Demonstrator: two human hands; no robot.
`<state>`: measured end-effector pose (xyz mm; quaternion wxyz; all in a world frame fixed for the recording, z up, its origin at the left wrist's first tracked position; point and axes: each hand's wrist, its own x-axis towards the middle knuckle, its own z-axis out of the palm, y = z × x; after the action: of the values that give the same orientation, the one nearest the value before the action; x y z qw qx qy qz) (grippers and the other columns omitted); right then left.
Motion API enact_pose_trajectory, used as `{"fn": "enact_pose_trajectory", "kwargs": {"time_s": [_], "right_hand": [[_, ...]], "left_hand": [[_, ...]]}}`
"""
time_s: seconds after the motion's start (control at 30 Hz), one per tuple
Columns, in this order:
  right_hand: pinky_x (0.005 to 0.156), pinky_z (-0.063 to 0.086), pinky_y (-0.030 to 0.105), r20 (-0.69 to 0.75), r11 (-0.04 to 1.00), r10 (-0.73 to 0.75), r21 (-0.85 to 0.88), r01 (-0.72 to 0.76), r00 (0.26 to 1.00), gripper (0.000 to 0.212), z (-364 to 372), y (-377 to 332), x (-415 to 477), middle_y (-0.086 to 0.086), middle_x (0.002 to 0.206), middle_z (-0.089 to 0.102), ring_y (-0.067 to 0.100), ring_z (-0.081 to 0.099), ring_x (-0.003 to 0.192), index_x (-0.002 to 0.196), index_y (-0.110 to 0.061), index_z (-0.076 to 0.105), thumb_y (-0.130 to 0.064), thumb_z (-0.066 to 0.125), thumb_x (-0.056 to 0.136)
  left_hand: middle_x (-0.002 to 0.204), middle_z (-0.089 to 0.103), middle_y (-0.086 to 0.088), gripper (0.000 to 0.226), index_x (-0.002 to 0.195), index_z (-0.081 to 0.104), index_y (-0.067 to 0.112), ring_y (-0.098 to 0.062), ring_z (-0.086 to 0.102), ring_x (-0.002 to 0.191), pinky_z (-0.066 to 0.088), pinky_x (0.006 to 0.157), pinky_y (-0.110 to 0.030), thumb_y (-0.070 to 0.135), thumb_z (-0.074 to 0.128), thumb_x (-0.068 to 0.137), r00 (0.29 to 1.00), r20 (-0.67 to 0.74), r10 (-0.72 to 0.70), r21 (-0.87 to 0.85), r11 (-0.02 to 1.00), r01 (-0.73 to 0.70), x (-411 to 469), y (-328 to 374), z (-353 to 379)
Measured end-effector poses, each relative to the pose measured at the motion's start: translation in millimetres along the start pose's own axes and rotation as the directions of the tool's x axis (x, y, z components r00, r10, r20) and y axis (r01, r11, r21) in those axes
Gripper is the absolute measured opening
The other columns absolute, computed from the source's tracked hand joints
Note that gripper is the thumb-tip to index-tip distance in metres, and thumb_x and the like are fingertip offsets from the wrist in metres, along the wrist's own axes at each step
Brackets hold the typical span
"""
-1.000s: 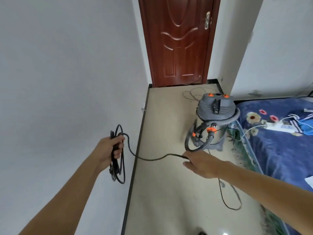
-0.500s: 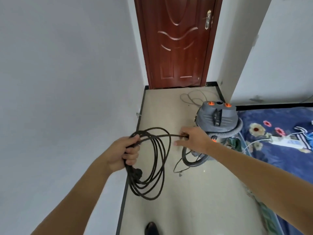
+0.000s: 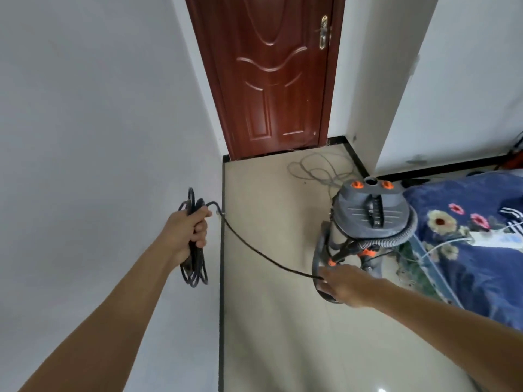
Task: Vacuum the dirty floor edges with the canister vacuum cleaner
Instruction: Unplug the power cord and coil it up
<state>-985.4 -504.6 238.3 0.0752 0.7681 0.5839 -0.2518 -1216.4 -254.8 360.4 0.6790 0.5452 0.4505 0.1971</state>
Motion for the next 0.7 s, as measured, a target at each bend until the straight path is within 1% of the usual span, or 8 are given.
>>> {"fn": "enact_pose_trajectory", "kwargs": {"time_s": [0.13,0.2,0.27,0.33,0.43,0.53,0.63,0.7], "right_hand": [[0.069,0.042,0.036,-0.24,0.949,-0.243,0.144,0.282,0.94,0.028,-72,-16,13,-0.006,0.069,0.05,0.022,0.052,0.071,0.097,-0.013,0.055,-0.035,0.04,0.103],[0.066,0.042,0.035,-0.314,0.92,-0.256,0.211,0.33,0.914,0.025,-87,-1,26,-0.01,0.061,0.043,0.018,0.047,0.065,0.092,-0.015,0.054,-0.034,0.042,0.103],[0.065,0.047,0.039,-0.357,0.907,-0.231,0.257,0.333,0.905,0.022,-94,17,39,-0.006,0.061,0.048,0.02,0.051,0.062,0.086,-0.026,0.048,-0.039,0.04,0.102],[0.064,0.048,0.041,-0.402,0.882,-0.202,0.322,0.345,0.893,0.021,-99,33,53,-0.002,0.063,0.053,0.019,0.054,0.062,0.082,-0.036,0.041,-0.046,0.038,0.1],[0.06,0.045,0.03,-0.485,0.826,-0.134,0.427,0.368,0.864,0.022,-112,57,69,-0.007,0.062,0.049,0.014,0.052,0.061,0.078,-0.042,0.042,-0.045,0.04,0.099],[0.058,0.037,0.013,-0.517,0.757,-0.041,0.542,0.365,0.855,0.025,-127,87,82,-0.015,0.058,0.049,0.001,0.048,0.057,0.078,-0.043,0.048,-0.032,0.049,0.101],[0.059,0.038,0.007,-0.515,0.679,0.048,0.645,0.35,0.856,0.02,-140,120,93,-0.031,0.059,0.056,-0.008,0.054,0.058,0.082,-0.023,0.057,-0.015,0.052,0.1],[0.059,0.038,0.005,-0.496,0.65,0.092,0.687,0.325,0.864,0.017,-142,139,101,-0.035,0.056,0.055,-0.013,0.055,0.058,0.084,-0.013,0.059,-0.01,0.053,0.099]], "left_hand": [[0.074,0.07,-0.015,0.016,0.091,0.053,0.007,-0.016,0.051,0.048,0.034,0.039,-0.023,0.02,0.049,0.1,0.994,0.096,-0.05,0.078,0.996,0.043,32,-10,39],[0.09,0.074,-0.018,0.016,0.097,0.053,0.007,-0.021,0.062,0.061,0.04,0.047,-0.026,0.022,0.047,0.101,0.98,0.179,-0.092,0.079,0.994,0.079,44,-14,62],[0.099,0.073,-0.018,0.018,0.104,0.054,0.008,-0.027,0.068,0.082,0.045,0.059,-0.031,0.023,0.046,0.101,0.959,0.25,-0.137,0.087,0.989,0.118,55,-18,85],[0.102,0.073,-0.017,0.016,0.102,0.055,0.01,-0.029,0.068,0.091,0.049,0.066,-0.033,0.024,0.046,0.101,0.942,0.283,-0.179,0.089,0.983,0.16,70,-22,107],[0.095,0.074,-0.012,0.018,0.107,0.055,0.008,-0.025,0.065,0.084,0.05,0.065,-0.033,0.024,0.047,0.101,0.937,0.281,-0.206,0.113,0.977,0.181,97,-24,136],[0.073,0.07,-0.006,0.02,0.09,0.053,0.011,-0.025,0.057,0.074,0.048,0.068,-0.036,0.025,0.045,0.102,0.932,0.289,-0.217,0.261,0.955,0.142,126,-22,161],[0.063,0.061,-0.006,0.021,0.088,0.054,0.009,-0.025,0.053,0.072,0.047,0.071,-0.037,0.023,0.044,0.102,0.926,0.308,-0.219,0.364,0.926,0.097,150,-14,186],[0.062,0.057,-0.01,0.016,0.097,0.053,0.004,-0.026,0.054,0.066,0.049,0.069,-0.034,0.017,0.045,0.101,0.91,0.35,-0.222,0.3,0.947,0.116,162,-6,207]]}}
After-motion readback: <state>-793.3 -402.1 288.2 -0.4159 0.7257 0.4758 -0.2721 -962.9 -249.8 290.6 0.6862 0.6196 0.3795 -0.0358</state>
